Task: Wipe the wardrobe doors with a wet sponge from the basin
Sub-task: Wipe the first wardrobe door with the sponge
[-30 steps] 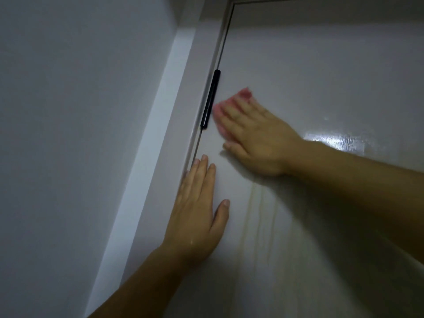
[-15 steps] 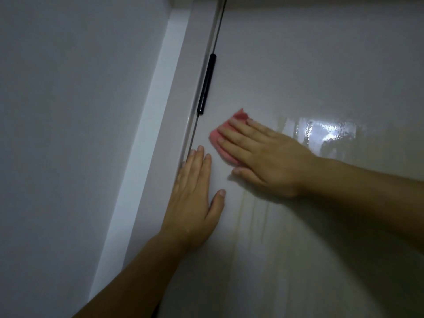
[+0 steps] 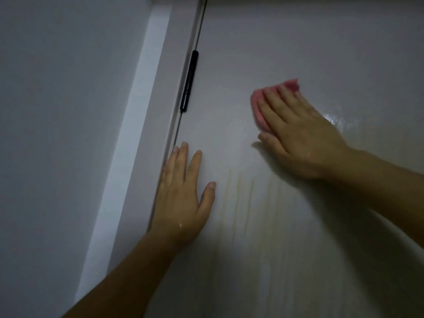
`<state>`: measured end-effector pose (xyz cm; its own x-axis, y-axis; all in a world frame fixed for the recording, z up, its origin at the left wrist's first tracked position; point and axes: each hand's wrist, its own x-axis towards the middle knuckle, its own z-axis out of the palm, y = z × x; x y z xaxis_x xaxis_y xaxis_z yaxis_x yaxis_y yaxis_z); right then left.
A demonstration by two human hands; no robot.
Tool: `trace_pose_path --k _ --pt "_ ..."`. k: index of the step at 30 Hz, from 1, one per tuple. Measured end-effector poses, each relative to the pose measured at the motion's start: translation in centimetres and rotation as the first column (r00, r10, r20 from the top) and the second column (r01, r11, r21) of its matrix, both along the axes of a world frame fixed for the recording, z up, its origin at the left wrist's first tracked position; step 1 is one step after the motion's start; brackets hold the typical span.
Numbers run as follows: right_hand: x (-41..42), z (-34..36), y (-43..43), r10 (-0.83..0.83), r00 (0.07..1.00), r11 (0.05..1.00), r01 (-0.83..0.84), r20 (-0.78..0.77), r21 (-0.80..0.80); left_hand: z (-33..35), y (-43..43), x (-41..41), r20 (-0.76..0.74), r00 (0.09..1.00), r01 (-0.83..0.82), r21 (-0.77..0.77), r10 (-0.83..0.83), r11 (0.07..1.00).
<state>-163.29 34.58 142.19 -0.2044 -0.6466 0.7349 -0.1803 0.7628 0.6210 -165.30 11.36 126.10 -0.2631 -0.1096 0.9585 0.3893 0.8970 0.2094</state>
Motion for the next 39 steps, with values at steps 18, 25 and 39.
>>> trace_pose_path --k 18,25,39 --pt "1.4 -4.2 8.6 -0.093 0.995 0.969 0.081 0.041 0.234 1.9 7.1 0.8 -0.052 0.998 -0.031 -0.12 0.025 0.992" --pt "1.8 -4.9 11.1 -0.097 0.995 0.994 0.095 0.03 0.047 3.4 10.5 1.3 -0.071 0.997 0.009 -0.233 -0.026 0.972" --pt "3.3 -6.6 19.2 -0.139 0.985 0.987 0.129 0.105 0.094 5.1 18.0 2.3 -0.053 0.998 -0.001 -0.317 -0.017 0.948"
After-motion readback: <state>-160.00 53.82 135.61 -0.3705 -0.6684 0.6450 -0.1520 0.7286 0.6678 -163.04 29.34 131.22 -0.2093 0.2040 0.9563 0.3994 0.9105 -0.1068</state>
